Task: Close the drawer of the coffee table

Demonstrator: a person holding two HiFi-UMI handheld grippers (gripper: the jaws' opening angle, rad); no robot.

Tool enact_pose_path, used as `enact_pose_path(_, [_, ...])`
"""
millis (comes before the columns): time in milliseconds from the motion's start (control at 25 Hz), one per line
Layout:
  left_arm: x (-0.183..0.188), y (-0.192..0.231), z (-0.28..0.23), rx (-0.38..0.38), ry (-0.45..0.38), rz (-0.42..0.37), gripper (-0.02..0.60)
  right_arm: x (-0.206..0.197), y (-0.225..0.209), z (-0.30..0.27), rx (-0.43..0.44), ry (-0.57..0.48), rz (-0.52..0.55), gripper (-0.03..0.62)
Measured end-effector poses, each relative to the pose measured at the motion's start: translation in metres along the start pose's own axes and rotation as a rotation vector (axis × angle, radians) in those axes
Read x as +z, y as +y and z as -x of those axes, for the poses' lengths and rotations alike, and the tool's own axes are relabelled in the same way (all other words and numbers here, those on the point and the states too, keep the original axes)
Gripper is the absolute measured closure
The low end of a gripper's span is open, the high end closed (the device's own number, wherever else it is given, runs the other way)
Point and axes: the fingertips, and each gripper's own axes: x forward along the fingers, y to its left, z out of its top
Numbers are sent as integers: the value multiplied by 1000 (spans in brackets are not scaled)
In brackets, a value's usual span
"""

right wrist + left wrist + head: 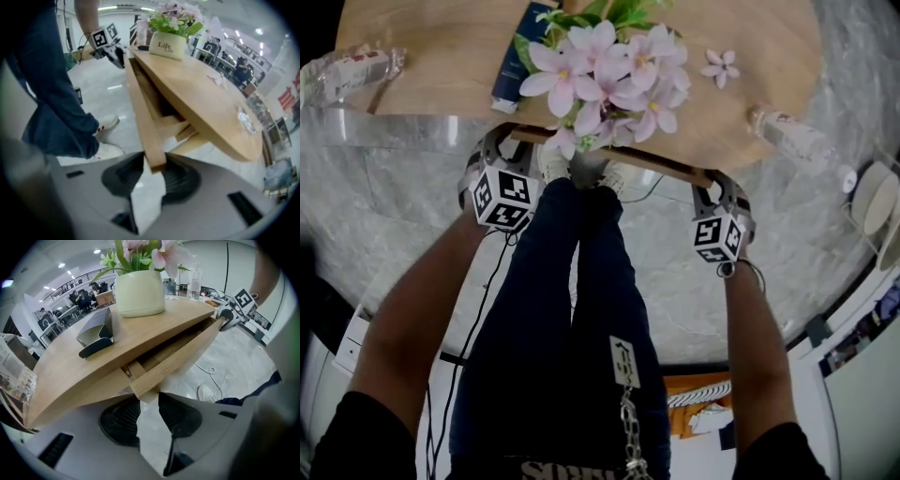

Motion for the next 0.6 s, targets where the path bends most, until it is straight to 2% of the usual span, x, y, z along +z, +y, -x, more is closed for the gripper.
enact_pose_path(600, [-57, -42, 28, -57, 76, -14, 456, -23, 73, 17, 78, 61, -60, 467])
